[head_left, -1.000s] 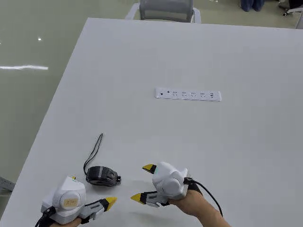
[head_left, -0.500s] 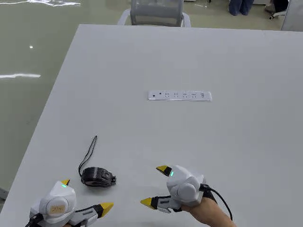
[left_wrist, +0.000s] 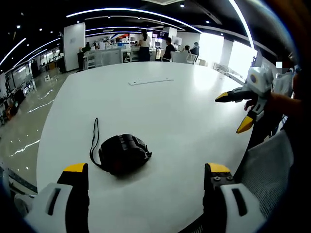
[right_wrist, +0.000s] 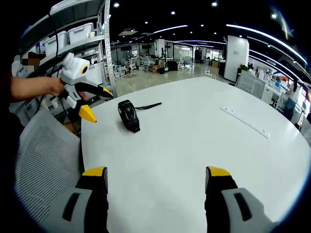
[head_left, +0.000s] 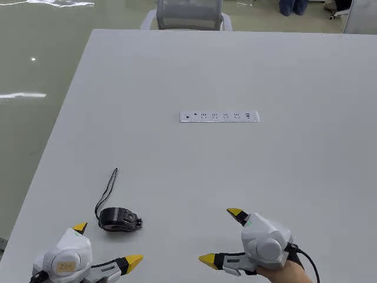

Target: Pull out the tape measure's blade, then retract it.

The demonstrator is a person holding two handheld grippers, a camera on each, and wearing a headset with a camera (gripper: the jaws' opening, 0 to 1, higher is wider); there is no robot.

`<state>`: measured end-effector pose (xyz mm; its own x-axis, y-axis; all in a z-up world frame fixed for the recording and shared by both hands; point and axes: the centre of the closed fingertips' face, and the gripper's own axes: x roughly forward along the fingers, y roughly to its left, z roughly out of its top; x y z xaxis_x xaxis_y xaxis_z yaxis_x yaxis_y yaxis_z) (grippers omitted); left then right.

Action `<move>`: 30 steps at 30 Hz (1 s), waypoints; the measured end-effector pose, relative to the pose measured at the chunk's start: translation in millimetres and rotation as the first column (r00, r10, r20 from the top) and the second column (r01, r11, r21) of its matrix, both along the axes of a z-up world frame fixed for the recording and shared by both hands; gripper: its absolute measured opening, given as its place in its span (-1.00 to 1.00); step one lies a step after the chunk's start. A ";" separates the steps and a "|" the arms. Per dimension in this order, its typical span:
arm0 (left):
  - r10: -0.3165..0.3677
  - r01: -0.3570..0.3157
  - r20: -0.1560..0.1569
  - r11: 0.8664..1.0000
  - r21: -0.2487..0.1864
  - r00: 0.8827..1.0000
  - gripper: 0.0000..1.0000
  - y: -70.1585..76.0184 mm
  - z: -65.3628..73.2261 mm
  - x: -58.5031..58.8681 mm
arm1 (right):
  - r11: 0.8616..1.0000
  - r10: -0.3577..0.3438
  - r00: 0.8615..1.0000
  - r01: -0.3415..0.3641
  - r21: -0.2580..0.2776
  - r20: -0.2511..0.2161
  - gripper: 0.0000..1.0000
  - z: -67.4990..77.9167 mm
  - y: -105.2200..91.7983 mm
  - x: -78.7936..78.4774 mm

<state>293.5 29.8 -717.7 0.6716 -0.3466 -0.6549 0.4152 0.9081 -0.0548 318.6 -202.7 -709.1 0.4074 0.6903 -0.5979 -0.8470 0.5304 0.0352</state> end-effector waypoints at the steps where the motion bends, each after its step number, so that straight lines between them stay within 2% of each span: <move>1: -0.002 0.002 0.006 1.000 0.001 1.000 0.98 0.5 0.8 -0.2 | 1.000 -0.011 1.000 0.011 0.004 -0.001 0.69 0.3 -3.6 0.2; 8: -0.020 0.020 0.024 1.000 0.004 0.999 0.98 4.6 3.3 -3.4 | 0.998 -0.049 0.999 0.049 0.037 -0.018 0.80 1.7 -18.9 -4.1; 17: -0.034 0.033 0.017 0.999 0.022 0.999 0.98 12.4 2.5 -9.2 | 0.997 -0.063 0.998 0.065 0.037 -0.031 0.84 1.9 -31.2 -9.3; 24: -0.049 0.049 0.038 0.999 0.010 0.998 0.98 14.2 9.9 -11.0 | 0.997 -0.064 0.997 0.066 0.040 -0.032 0.85 3.3 -36.0 -10.4; 26: -0.059 0.059 0.060 0.998 -0.002 0.996 0.98 12.7 14.5 -9.3 | 0.997 -0.059 0.998 0.061 0.045 -0.032 0.85 3.4 -36.2 -11.1; 28: -0.082 0.082 0.074 0.997 0.005 0.994 0.98 11.4 15.7 -8.4 | 0.997 -0.054 0.998 0.056 0.056 -0.034 0.86 5.0 -35.6 -11.9; 30: -0.096 0.095 0.067 0.995 0.005 0.993 0.98 9.2 16.4 -9.8 | 0.997 -0.051 0.998 0.053 0.062 -0.035 0.86 5.2 -35.3 -12.3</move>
<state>283.7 39.0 -701.2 0.6778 -0.4097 -0.6105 0.5026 0.8642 -0.0220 306.4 -238.0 -703.8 0.4242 0.7055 -0.5678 -0.8163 0.5693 0.0974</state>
